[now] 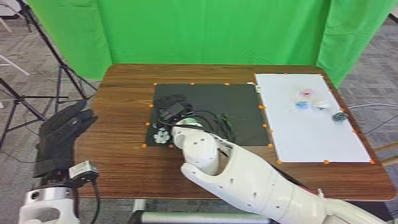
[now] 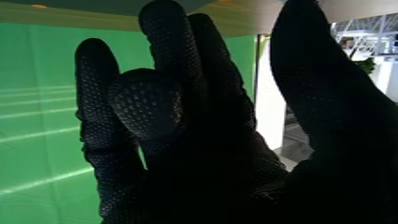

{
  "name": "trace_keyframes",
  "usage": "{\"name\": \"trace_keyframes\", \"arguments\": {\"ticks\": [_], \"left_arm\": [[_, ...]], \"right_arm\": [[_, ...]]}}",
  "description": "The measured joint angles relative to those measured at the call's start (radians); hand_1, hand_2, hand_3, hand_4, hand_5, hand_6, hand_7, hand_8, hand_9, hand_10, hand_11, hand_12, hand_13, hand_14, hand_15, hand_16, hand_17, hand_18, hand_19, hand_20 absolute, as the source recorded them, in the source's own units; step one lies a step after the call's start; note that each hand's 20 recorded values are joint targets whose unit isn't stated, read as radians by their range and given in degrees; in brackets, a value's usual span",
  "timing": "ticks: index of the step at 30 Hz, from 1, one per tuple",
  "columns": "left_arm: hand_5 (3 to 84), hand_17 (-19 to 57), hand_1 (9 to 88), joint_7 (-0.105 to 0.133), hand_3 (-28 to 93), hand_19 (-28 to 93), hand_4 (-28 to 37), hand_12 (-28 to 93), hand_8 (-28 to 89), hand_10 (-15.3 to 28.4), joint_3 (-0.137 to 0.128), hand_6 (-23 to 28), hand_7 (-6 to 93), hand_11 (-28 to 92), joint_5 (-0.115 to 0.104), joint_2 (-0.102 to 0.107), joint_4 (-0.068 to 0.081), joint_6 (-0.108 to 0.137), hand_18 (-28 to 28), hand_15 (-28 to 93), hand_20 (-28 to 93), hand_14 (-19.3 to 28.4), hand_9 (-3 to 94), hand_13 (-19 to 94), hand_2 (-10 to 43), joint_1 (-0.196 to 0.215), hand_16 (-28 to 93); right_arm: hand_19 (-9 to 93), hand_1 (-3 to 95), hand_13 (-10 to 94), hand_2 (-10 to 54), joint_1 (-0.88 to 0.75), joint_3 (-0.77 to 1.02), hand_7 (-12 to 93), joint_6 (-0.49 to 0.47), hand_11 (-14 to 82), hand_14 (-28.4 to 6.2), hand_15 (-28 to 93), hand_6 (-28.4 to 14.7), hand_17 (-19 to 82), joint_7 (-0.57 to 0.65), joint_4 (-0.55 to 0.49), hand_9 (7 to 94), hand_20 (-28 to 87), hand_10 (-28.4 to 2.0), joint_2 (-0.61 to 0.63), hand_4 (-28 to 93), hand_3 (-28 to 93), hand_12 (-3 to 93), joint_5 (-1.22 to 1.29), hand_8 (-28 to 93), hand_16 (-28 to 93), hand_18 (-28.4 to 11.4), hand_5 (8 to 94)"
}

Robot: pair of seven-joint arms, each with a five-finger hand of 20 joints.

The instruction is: Arrange flowers

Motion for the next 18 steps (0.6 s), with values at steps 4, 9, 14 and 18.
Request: {"name": "trace_keyframes", "arguments": {"ticks": [4,9,14,18], "left_arm": [[41.0,-9.1,26.9,0.005,83,57,-16.0,8,-11,19.8,-0.006,10.2,17.8,38,-0.002,0.001,-0.002,0.002,21.7,63,3,27.1,37.0,25,3.0,0.01,-16],[40.9,-9.0,26.8,0.031,83,57,-16.3,8,-11,19.8,-0.033,10.2,17.9,38,-0.015,0.006,-0.02,0.02,21.7,63,3,27.2,37.0,25,3.0,0.059,-16],[40.8,-9.1,26.5,0.058,83,57,-16.5,8,-11,19.9,-0.057,10.1,17.8,38,-0.032,0.013,-0.043,0.049,21.7,63,3,27.2,37.0,25,2.9,0.127,-16],[40.7,-9.1,26.3,0.065,83,57,-16.7,8,-11,19.9,-0.063,10.0,17.7,37,-0.035,0.012,-0.052,0.065,21.7,63,3,27.2,37.0,25,2.8,0.16,-16]], "right_arm": [[88,35.9,69,-9.5,0.003,0.0,21,-0.004,33.9,-10.6,79,-8.1,29,-0.004,-0.005,64.7,-10,-18.2,0.004,-27,80,18.5,0.0,-11,18,-20.4,60.7],[86,35.1,67,-9.5,0.013,-0.003,20,-0.021,32.8,-11.5,79,-8.7,28,-0.021,-0.046,61.3,-10,-19.2,0.027,-26,80,18.0,0.0,-11,16,-21.0,58.4],[82,32.4,59,-7.7,0.019,0.039,18,-0.144,27.0,-14.8,78,-9.5,22,-0.104,-0.14,53.7,-8,-21.7,0.06,-25,81,16.9,-0.005,-11,14,-22.3,53.2],[81,30.7,57,-4.8,0.02,0.106,17,-0.234,23.5,-15.4,77,-9.7,22,-0.177,-0.209,50.7,-7,-22.1,0.082,-24,82,16.3,-0.012,-10,13,-22.3,51.7]]}}
